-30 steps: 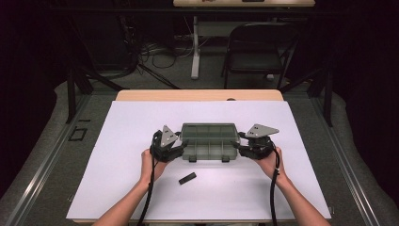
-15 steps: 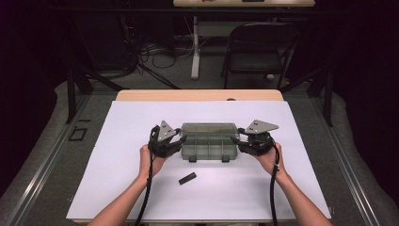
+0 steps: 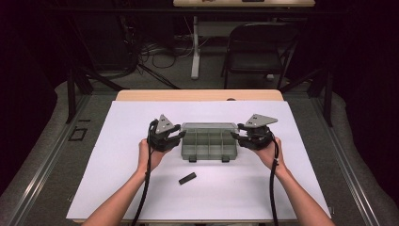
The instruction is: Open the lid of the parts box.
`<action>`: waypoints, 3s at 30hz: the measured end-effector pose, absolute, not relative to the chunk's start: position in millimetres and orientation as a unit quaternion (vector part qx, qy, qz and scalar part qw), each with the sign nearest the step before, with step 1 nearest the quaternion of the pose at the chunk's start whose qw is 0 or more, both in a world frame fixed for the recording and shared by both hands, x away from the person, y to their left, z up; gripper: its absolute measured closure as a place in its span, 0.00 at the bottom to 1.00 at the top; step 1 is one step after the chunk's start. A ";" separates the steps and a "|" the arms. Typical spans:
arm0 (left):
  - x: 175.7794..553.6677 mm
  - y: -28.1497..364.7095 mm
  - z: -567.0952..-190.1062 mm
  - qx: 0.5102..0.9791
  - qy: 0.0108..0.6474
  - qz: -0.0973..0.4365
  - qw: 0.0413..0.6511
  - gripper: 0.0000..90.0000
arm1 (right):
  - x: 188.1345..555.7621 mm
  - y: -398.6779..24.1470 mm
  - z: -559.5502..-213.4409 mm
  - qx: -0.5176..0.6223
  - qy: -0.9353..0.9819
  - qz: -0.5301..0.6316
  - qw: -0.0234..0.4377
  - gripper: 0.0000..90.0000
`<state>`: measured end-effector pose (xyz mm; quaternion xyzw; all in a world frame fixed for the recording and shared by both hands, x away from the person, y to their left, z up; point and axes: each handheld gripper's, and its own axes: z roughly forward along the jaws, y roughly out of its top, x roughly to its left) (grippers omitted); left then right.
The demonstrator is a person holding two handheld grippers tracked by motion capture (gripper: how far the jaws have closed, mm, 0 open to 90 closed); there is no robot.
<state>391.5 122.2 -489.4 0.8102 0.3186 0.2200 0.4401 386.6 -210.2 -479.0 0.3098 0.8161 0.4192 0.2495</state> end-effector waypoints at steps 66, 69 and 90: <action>449.6 124.5 -471.1 0.801 0.362 0.185 0.440 0.89 | 444.1 -211.6 -469.7 0.387 0.793 0.408 0.234 0.86; 451.0 124.4 -470.8 0.800 0.364 0.186 0.439 0.89 | 445.0 -211.4 -469.8 0.389 0.793 0.407 0.235 0.86; 459.4 124.0 -473.3 0.797 0.368 0.189 0.440 0.91 | 453.7 -212.7 -474.9 0.398 0.789 0.406 0.231 0.90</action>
